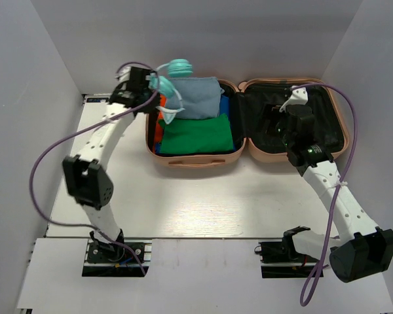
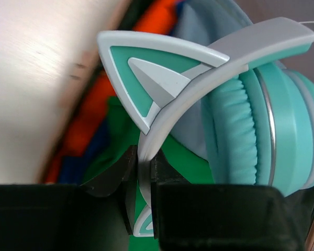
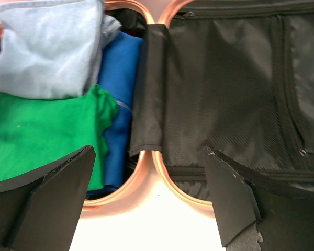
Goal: Pack the luggage
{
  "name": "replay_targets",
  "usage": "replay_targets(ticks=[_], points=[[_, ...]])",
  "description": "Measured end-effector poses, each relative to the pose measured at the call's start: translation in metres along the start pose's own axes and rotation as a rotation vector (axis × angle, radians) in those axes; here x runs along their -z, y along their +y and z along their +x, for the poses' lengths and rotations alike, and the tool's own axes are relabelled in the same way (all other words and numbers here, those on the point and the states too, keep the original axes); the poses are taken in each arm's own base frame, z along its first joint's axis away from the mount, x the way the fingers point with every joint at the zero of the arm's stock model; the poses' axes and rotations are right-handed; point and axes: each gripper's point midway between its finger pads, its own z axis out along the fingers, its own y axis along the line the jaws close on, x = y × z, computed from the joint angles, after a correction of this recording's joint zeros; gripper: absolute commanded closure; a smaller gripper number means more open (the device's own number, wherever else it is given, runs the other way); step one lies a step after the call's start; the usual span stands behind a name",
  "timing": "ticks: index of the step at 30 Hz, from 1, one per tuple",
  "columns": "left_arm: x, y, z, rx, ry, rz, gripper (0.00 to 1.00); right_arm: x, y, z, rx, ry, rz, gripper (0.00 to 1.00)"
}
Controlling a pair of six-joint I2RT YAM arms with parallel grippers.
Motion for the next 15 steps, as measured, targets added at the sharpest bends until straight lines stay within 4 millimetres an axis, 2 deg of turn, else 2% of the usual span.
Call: replay_targets(ticks=[3,5,8,9,11,12,15], points=[[-0.029,-0.038,0.038,-0.043,0.072,0.035,1.0,0.001,-0.007,0.003,0.0,0.008,0.036,0.1],[-0.048,-0.048,0.07,-0.055,0.132,0.028,1.0,0.002,-0.013,0.007,0.003,0.022,0.067,0.1],[-0.069,-0.039,0.116,-0.056,0.226,-0.022,1.0,0.004,-0.023,0.013,0.005,0.048,0.116,0.1],[-0.074,-0.033,0.127,-0.05,0.25,-0.044,0.96,0.004,-0.026,0.016,0.003,0.058,0.131,0.1],[-0.082,-0.022,0.14,-0.027,0.287,-0.079,0.8,0.004,-0.03,0.022,0.002,0.078,0.154,0.1],[-0.084,-0.021,0.144,-0.012,0.3,-0.081,0.56,0.003,-0.032,0.025,0.003,0.093,0.167,0.1],[-0.086,-0.028,0.142,0.005,0.314,-0.045,0.2,0.0,-0.041,0.034,0.01,0.137,0.217,0.1]])
